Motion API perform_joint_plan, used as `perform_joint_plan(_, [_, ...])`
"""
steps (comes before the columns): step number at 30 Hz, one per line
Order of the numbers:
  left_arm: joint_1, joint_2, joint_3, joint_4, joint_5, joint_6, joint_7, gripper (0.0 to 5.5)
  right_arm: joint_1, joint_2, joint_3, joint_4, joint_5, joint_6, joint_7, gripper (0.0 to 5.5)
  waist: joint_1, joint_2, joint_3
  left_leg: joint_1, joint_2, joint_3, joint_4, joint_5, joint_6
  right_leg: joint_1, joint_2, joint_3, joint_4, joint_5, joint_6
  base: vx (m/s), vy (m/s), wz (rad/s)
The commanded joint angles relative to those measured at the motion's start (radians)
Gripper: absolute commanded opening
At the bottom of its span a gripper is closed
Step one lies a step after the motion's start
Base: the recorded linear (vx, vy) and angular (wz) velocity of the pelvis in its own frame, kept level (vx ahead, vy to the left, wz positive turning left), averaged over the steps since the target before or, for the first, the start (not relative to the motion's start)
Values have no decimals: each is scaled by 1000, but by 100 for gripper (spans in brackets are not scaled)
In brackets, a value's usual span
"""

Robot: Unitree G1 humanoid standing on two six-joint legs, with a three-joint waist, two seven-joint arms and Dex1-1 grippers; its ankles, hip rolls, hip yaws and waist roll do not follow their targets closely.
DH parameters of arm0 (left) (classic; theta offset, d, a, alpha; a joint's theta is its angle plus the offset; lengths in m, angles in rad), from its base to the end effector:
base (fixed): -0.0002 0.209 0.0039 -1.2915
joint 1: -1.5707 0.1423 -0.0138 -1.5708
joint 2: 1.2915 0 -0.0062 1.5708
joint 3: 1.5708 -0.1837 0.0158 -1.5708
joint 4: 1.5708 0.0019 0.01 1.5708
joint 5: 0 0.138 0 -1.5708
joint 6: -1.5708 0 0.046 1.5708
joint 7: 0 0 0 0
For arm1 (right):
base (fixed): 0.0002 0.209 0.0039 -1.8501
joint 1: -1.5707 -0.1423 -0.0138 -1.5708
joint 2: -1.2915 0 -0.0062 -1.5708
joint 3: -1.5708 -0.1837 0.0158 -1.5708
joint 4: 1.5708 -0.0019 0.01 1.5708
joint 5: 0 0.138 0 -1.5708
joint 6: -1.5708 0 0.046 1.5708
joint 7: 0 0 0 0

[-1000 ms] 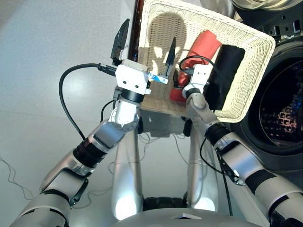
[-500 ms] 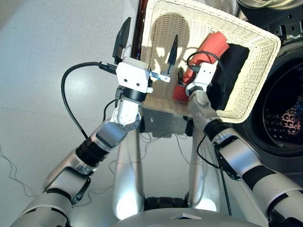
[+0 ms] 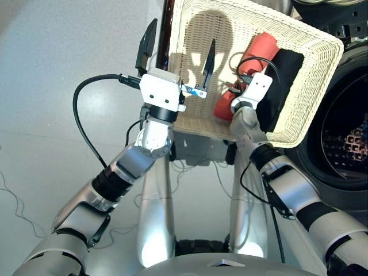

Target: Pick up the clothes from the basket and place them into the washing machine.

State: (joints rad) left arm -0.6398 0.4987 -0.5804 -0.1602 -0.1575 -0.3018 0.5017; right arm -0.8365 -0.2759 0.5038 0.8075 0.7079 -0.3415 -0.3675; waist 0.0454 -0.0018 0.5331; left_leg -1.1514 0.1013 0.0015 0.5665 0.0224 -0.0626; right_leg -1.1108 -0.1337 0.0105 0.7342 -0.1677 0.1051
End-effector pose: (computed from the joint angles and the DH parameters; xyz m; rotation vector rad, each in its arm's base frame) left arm 0.2454 0.0903 0.1851 0.1371 -0.9113 -0.2779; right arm 0.3342 -0.1194 0.1159 0.1450 -0.1771 -0.0636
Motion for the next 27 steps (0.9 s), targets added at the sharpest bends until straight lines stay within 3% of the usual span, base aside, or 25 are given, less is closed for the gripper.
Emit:
perform_joint_plan(1, [19,14,15,-128,54,-61,27,550,57,-43,-37,-130,-64,-41,-13,0,-29,58,-13,48,19,47,43,-93,-21,-31,9,19,-62,59,-13,0,0,0])
perform_joint_plan(7, [52,60,58,-140,121,-72,80,550,303,-160,-237,-512,-188,-231,-115,0,-72,38,-13,51,17,47,43,-97,-17,-33,9,28,-56,54,-6,0,0,0])
perform_joint_plan(13, [75,92,89,-163,133,-95,115,550,439,-163,-465,-579,-305,-315,-346,0,-97,26,-13,57,15,44,58,-112,-13,-33,10,36,-39,44,-2,0,0,0])
perform_joint_plan(20, [77,108,95,-194,133,-105,145,550,413,-212,-626,-356,-392,-272,-615,0,-91,20,-13,45,23,31,154,-163,-11,-46,17,38,49,-5,1,0,0,0])
perform_joint_plan(27, [35,122,54,-210,119,-104,132,550,309,-314,-610,-129,-260,-225,-561,0,-81,24,-13,8,27,29,237,-198,-9,-79,15,29,122,-34,4,0,0,0])
